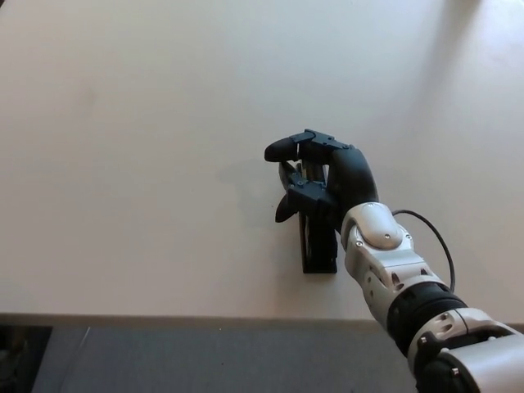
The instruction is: The robot uses its right hand to press on the stapler that is in the middle of the desk
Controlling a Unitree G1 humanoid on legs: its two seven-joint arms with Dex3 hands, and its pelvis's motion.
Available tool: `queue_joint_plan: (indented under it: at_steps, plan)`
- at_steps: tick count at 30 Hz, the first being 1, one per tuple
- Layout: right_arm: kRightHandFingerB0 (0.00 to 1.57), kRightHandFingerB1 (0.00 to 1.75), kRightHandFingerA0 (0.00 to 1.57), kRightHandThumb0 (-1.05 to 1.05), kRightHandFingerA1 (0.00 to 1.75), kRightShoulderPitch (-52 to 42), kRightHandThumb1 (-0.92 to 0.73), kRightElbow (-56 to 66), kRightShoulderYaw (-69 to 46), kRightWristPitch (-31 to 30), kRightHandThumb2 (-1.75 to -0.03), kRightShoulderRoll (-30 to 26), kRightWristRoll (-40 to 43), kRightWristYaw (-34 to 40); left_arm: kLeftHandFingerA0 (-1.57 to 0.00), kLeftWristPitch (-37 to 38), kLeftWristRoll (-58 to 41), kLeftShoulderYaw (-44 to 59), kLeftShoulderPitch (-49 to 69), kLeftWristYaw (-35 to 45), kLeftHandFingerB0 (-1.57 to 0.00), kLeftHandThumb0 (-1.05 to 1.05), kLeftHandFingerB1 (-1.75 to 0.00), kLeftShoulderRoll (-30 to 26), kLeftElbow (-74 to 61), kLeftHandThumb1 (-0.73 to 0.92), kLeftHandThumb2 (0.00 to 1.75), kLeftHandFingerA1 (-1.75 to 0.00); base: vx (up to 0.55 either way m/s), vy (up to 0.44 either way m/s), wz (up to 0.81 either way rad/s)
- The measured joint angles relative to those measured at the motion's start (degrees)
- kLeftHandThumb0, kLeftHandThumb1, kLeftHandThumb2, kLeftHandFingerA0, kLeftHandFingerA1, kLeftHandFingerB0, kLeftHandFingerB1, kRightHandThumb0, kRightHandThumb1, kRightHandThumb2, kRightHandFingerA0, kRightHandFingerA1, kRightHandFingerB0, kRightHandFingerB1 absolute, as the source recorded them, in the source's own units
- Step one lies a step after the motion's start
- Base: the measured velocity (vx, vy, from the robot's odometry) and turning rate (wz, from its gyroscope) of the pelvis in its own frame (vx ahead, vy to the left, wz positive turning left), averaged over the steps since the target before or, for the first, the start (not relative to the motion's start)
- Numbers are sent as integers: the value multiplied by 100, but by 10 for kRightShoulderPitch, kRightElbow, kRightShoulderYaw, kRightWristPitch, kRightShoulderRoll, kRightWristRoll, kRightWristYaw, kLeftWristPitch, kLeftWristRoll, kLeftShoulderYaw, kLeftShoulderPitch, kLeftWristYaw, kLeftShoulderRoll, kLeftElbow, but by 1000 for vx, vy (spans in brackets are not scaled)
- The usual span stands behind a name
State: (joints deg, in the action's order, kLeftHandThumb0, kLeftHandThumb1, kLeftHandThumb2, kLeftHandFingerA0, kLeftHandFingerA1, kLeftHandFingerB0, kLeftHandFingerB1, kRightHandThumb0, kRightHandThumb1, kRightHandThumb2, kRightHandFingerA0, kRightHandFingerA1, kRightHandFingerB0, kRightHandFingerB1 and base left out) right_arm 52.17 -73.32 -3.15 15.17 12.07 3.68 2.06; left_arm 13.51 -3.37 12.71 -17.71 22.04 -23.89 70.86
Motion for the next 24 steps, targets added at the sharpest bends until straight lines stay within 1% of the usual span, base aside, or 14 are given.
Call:
queue_joint_plan:
  at_steps: [1,2,3,4,7,9,11,12,14,16,17,18,23,24]
  plan:
    - [75,107,121,-10,105,0,-81,13,1,0,-74,-5,-1,-2,0,-1,0,0,0,0,0,-25,-47,0,0,78,124,-47,0,0,0]
    - [76,106,121,-12,107,1,-82,40,3,0,-72,-15,-2,-5,0,-1,0,0,-1,0,-4,-51,-37,0,-1,83,104,-37,0,0,0]
    - [76,107,120,-12,115,1,-81,53,3,0,-72,-20,-2,-7,0,-1,-1,0,-1,-1,0,-25,-46,0,-1,79,124,-47,0,0,0]
    - [79,104,120,-14,115,3,-77,75,4,0,-79,-31,-3,-9,-1,-1,-1,1,-1,-1,0,-24,-46,0,-1,79,124,-47,0,0,0]
    - [75,104,116,-18,105,8,-80,137,3,0,-73,-61,-4,-16,-1,-3,-1,3,-1,-1,0,-26,-46,0,-1,77,123,-47,0,0,0]
    - [75,107,114,-16,108,15,-79,167,2,0,-72,-75,-4,-19,0,-4,-1,3,-1,-2,0,-26,-46,0,-1,77,123,-47,0,0,0]
    - [78,98,117,-14,106,26,-78,207,1,-1,-73,-90,-5,-23,-1,-6,-1,3,-1,-2,0,-26,-46,0,-1,78,123,-46,0,0,0]
    - [73,102,115,-22,120,31,-84,222,1,-2,-68,-95,-5,-24,0,-6,-1,3,-1,-2,0,-27,-46,0,-1,77,123,-47,0,0,0]
    - [79,97,121,-14,113,46,-78,257,-1,-6,-72,-107,-5,-26,0,-7,-1,4,-1,-2,0,-27,-46,0,-1,77,123,-47,0,0,0]
    - [79,105,121,-16,114,63,-80,293,-2,-11,-70,-120,-4,-29,0,-8,-1,6,-1,-2,0,-27,-46,0,-1,76,123,-47,0,0,0]
    - [79,109,127,-13,111,70,-77,310,-4,-14,-73,-128,-3,-32,0,-8,-2,8,-1,-2,0,-27,-46,0,-2,77,123,-46,0,0,0]
    - [81,108,126,-14,116,79,-74,332,-11,-16,-81,-143,-1,-36,-1,-9,-2,12,-1,-2,0,-27,-46,-1,-3,76,123,-47,0,0,0]
    - [80,111,122,0,127,88,-77,422,-52,-26,-87,-212,12,-50,0,-16,-3,20,3,-3,0,-26,-47,-15,-5,77,123,-47,0,0,0]
    - [78,112,123,4,125,80,-78,448,-69,-31,-86,-231,17,-54,-9,-17,-3,21,3,-3,-7,-49,-30,-15,-6,92,81,-33,0,0,0]
